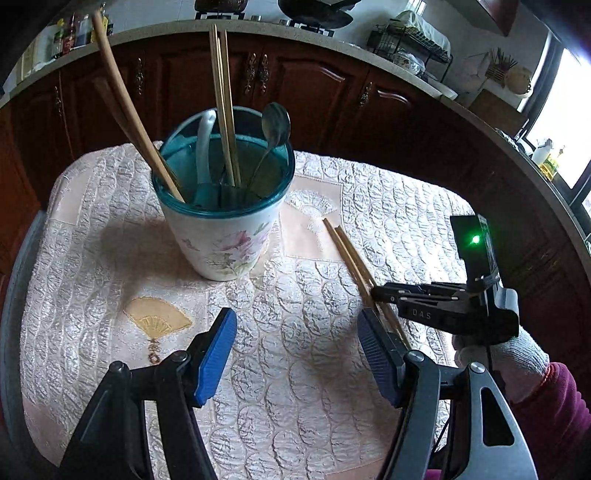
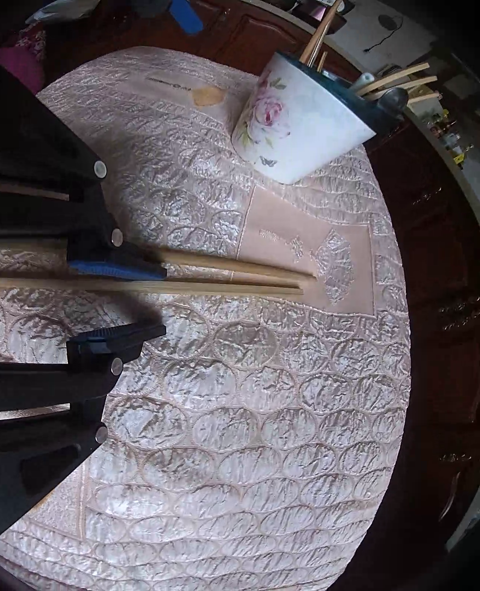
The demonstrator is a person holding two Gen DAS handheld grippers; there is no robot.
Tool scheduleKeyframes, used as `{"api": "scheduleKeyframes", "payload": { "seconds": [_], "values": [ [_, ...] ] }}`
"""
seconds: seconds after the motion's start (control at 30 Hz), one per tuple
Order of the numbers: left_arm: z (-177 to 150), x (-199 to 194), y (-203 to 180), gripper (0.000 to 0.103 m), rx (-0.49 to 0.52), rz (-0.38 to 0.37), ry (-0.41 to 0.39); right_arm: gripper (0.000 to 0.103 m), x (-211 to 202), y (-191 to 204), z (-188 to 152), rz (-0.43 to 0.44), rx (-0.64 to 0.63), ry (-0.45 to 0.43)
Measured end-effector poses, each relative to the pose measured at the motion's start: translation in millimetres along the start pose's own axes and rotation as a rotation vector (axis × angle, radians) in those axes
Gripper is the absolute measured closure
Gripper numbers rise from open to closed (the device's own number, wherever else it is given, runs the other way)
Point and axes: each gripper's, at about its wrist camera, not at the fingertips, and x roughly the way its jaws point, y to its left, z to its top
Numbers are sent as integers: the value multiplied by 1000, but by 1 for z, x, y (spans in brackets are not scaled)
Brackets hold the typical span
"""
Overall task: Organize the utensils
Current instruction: 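Move both tools back down to the last two chopsticks on the cloth, then grasp a chopstick with the right tool while the left tool grasps the other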
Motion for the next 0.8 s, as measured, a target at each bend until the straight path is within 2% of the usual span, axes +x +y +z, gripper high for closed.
{"api": "scheduleKeyframes", "payload": {
  "seconds": [0.07,0.13,0.2,0.37,0.57,0.7,0.77,0.8],
  "values": [
    [1,9,-5,35,2,-10,17,80,3,4,4,2,-1,0],
    [1,19,-12,35,11,-16,28,90,5,7,5,-10,5,-8],
    [2,32,-19,35,4,-32,47,95,2,-1,4,9,46,-18],
    [12,64,-35,35,-18,-69,84,96,-18,-34,-16,-9,142,-39],
    [24,121,-64,35,-17,-64,141,95,-25,-51,-33,2,165,-31],
    [22,148,-76,48,-6,-37,191,94,-28,-65,-39,46,210,-53],
    [22,152,-77,49,-21,-33,171,93,-30,-69,-40,56,216,-59],
    [23,153,-77,58,-20,-30,168,93,-30,-69,-40,58,213,-62]
  ]
}}
